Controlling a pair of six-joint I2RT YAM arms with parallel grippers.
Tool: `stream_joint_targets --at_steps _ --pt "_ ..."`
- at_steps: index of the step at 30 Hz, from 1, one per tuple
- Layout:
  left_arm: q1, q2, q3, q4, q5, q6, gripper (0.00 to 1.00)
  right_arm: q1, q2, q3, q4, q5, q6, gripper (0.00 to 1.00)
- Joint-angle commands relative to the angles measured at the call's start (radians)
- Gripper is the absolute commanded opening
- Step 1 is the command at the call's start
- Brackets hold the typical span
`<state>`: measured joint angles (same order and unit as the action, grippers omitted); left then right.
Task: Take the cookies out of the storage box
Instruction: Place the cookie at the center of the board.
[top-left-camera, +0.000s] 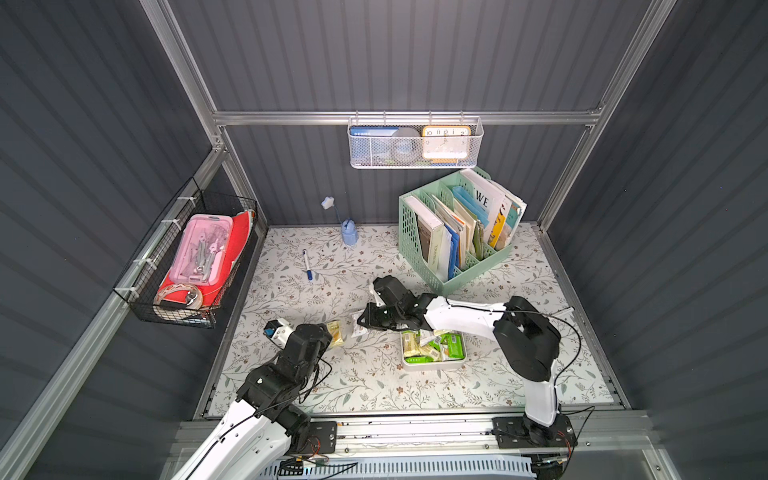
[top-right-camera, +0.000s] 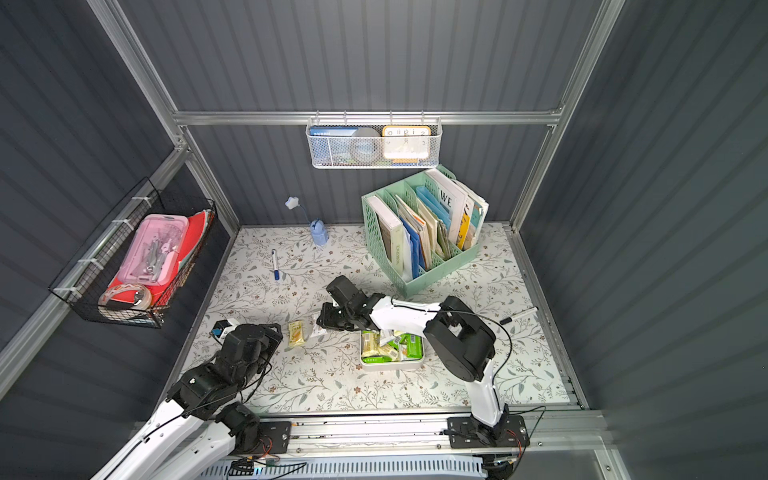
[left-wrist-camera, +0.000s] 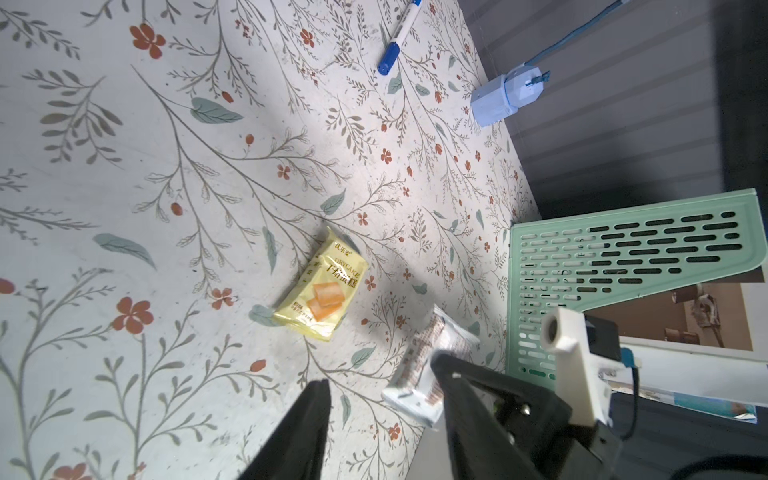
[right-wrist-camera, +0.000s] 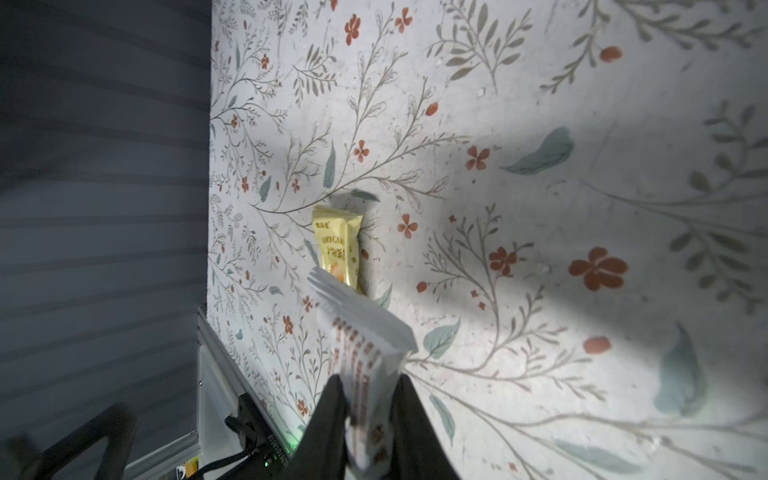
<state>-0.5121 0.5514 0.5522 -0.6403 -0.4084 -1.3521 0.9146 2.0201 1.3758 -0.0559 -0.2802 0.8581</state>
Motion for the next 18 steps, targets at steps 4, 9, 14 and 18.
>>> stream_joint_targets --at_steps 4,9,14,18 --pt "0.002 -0.001 -0.040 -0.015 0.031 0.041 0.50 0.011 0.118 0.107 -0.060 0.011 0.012 0.11" --pt "0.003 0.001 -0.058 0.024 0.058 0.051 0.51 0.017 0.192 0.169 -0.080 0.015 0.013 0.11" --pt "0.003 0.007 -0.065 0.041 0.076 0.057 0.51 0.021 0.196 0.183 -0.108 0.064 0.010 0.29" --pt "0.002 0.025 -0.071 0.093 0.106 0.081 0.50 0.023 0.120 0.137 -0.125 0.132 -0.014 0.41"
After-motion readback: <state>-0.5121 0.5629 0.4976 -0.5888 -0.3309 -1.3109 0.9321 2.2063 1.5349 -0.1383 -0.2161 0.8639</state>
